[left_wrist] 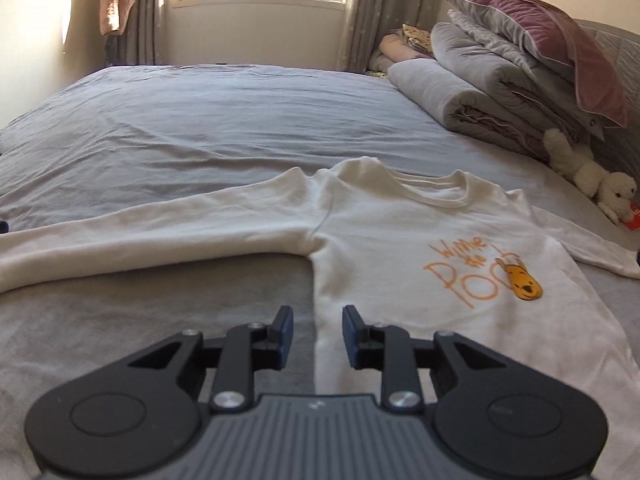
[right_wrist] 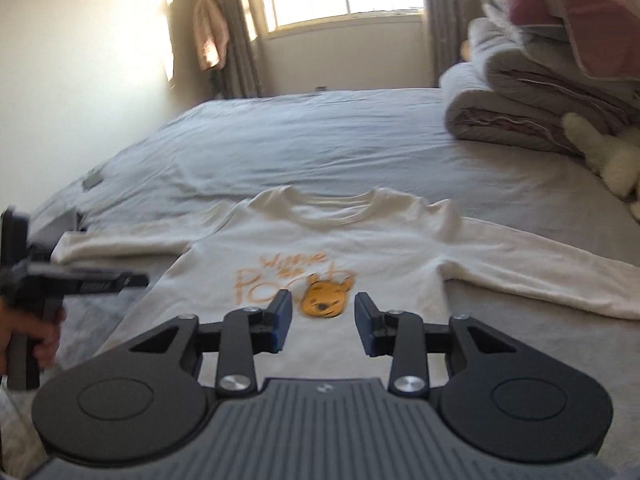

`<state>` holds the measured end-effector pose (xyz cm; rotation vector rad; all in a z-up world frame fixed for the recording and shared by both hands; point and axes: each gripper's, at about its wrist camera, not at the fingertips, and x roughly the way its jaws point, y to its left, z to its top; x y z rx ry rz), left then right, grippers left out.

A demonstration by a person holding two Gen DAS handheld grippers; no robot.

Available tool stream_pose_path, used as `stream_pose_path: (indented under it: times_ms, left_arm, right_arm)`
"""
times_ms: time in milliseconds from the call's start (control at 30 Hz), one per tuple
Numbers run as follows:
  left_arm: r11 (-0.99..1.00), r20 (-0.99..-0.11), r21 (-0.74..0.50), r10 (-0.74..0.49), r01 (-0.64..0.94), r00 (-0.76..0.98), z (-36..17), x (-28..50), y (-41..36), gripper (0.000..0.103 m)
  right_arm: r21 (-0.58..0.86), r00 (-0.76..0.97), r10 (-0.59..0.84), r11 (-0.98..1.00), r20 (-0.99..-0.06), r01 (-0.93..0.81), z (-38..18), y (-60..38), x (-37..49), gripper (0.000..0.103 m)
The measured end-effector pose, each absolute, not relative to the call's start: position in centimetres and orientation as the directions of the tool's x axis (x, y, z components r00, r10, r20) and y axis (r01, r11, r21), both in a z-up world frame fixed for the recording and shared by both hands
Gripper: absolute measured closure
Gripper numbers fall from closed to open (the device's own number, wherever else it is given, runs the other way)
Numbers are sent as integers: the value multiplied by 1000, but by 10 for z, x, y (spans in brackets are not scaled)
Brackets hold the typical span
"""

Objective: Fold clothes

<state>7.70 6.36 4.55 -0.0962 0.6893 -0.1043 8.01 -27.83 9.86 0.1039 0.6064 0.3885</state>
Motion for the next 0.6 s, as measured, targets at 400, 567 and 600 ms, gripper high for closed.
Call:
stream_pose_path:
  times_ms: [400, 567, 600]
  left_arm:
    - [954, -655, -142, -291, 264, 698, 33, 62, 10, 76]
    - [958, -689, -156, -280, 241, 669, 23, 61, 17, 76]
    - [958, -691, -168, -283, 233, 665, 23, 61, 20, 76]
  right_arm:
    - [346, 723, 330, 929, -607, -133, 50, -326, 143, 98]
    - [282, 615, 322, 945, -720, -164, 23, -310, 155, 103]
    - [295, 616, 325, 943, -717, -155, 22, -311, 157, 103]
